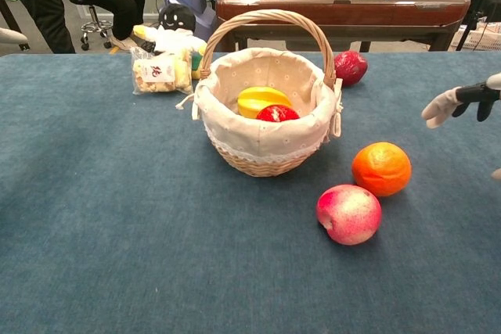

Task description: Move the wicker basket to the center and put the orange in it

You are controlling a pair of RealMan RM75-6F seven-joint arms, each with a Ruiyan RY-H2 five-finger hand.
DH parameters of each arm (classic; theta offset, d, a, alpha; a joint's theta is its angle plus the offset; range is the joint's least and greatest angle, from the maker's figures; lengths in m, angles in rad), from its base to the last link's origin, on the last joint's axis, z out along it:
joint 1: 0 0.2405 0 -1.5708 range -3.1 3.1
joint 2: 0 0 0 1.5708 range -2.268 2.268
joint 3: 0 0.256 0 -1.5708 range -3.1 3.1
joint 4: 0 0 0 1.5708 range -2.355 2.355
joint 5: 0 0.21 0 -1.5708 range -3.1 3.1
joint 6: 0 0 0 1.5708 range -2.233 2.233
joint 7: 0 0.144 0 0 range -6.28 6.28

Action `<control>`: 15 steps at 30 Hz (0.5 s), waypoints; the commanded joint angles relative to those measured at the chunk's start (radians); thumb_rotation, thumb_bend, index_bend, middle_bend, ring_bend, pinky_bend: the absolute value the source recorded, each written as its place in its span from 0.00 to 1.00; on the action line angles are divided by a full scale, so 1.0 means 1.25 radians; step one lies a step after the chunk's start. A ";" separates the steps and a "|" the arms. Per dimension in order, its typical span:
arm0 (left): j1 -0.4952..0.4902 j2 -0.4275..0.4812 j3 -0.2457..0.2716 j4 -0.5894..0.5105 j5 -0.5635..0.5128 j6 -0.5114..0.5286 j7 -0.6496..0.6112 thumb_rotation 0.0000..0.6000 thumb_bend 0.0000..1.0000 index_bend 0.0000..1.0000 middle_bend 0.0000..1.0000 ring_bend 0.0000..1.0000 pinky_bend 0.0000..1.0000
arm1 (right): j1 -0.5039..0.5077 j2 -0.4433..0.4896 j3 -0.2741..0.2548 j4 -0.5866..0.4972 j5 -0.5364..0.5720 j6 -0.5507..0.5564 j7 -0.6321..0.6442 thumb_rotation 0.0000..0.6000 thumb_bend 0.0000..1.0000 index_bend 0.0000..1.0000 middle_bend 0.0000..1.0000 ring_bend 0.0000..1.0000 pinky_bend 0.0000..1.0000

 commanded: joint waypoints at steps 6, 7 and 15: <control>0.030 0.027 -0.001 -0.026 0.023 0.013 -0.008 1.00 0.18 0.15 0.18 0.10 0.14 | 0.056 -0.072 0.012 0.046 0.053 -0.063 -0.036 1.00 0.14 0.19 0.22 0.20 0.31; 0.033 0.029 -0.002 -0.028 0.025 0.012 -0.009 1.00 0.18 0.15 0.18 0.10 0.14 | 0.060 -0.079 0.012 0.051 0.058 -0.066 -0.040 1.00 0.14 0.19 0.22 0.20 0.31; 0.049 0.044 -0.013 -0.040 0.028 -0.008 -0.045 1.00 0.18 0.15 0.18 0.10 0.14 | 0.094 -0.127 0.010 0.072 0.091 -0.094 -0.067 1.00 0.14 0.19 0.22 0.20 0.31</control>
